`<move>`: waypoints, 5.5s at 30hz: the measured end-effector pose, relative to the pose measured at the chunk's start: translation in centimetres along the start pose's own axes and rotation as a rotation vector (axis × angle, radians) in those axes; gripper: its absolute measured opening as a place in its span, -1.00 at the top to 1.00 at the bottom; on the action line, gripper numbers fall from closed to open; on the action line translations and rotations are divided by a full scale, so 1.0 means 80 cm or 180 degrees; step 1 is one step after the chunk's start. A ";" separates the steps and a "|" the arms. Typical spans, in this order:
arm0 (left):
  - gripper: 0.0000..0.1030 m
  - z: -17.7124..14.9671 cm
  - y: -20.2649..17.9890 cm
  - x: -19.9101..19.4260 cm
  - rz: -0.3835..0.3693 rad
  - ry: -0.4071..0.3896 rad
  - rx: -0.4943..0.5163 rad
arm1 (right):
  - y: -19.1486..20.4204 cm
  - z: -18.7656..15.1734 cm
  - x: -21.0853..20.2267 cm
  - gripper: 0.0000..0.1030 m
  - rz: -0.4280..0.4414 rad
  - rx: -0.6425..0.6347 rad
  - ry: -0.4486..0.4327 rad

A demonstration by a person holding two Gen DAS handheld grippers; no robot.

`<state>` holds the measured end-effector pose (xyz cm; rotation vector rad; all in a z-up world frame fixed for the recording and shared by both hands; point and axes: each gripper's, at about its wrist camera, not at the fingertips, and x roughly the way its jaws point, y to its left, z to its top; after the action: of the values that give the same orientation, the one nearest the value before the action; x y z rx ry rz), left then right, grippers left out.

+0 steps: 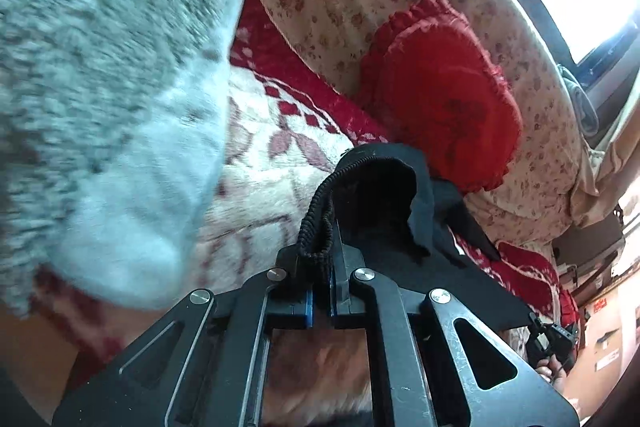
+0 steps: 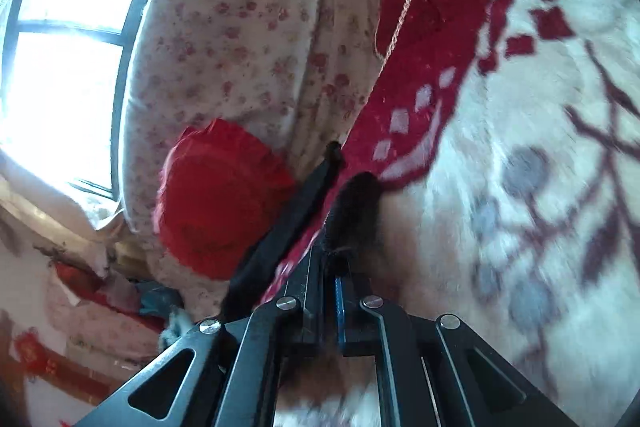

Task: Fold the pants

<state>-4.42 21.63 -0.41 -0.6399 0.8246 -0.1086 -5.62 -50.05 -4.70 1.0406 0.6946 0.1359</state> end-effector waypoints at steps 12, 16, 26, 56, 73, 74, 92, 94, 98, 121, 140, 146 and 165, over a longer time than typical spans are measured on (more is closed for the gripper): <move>0.69 -0.028 0.109 -0.006 0.0312 0.0214 -0.0376 | -0.002 -0.028 0.021 0.90 -0.0928 -0.0540 0.0497; 0.63 -0.021 0.092 -0.027 0.0700 0.0058 -0.0020 | 0.029 -0.012 -0.015 0.88 -0.1142 -0.0765 -0.0381; -0.24 -0.047 -0.052 -0.040 0.0589 -0.0448 0.1817 | 0.114 0.002 0.103 0.39 -0.0121 -0.0460 -0.0303; 0.83 0.123 -0.039 0.069 0.1612 -0.0426 0.1457 | 0.112 0.059 0.169 0.93 -0.0296 -0.0218 -0.0060; 0.70 0.007 -0.071 0.105 0.0834 0.0218 0.1358 | 0.081 0.070 0.089 0.93 -0.1122 -0.0325 -0.0565; 0.68 0.006 -0.066 0.110 0.0810 0.0250 0.1273 | 0.105 0.068 0.100 0.93 -0.0831 -0.0652 -0.0389; 0.06 0.002 -0.057 0.130 0.0580 0.0213 0.1023 | 0.132 0.095 0.221 0.36 -0.1057 -0.1215 0.0409; 0.06 0.001 -0.054 0.131 0.0547 0.0181 0.1004 | 0.126 0.100 0.238 0.36 -0.1101 -0.1122 0.0513; 0.06 0.002 -0.050 0.131 0.0478 0.0132 0.0968 | 0.126 0.112 0.260 0.36 -0.1312 -0.1141 0.0549; -0.28 0.096 0.007 0.079 0.0982 0.0093 0.1285 | 0.191 0.055 0.192 0.89 -0.1251 -0.1964 0.0367; -0.28 0.160 0.018 0.189 -0.0065 0.0892 0.1707 | 0.174 0.045 0.193 0.89 -0.1273 -0.1846 0.0424; 0.49 0.159 0.020 0.177 -0.0138 0.0887 0.1571 | 0.176 0.045 0.193 0.89 -0.1277 -0.1862 0.0391; 0.90 0.048 -0.020 -0.012 0.0048 -0.0242 0.1840 | 0.169 -0.019 0.087 0.90 -0.1211 -0.2574 0.0615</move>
<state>-2.12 22.51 3.03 -0.0921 0.6798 -0.2947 1.82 -39.00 2.77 0.1148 0.8938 0.1672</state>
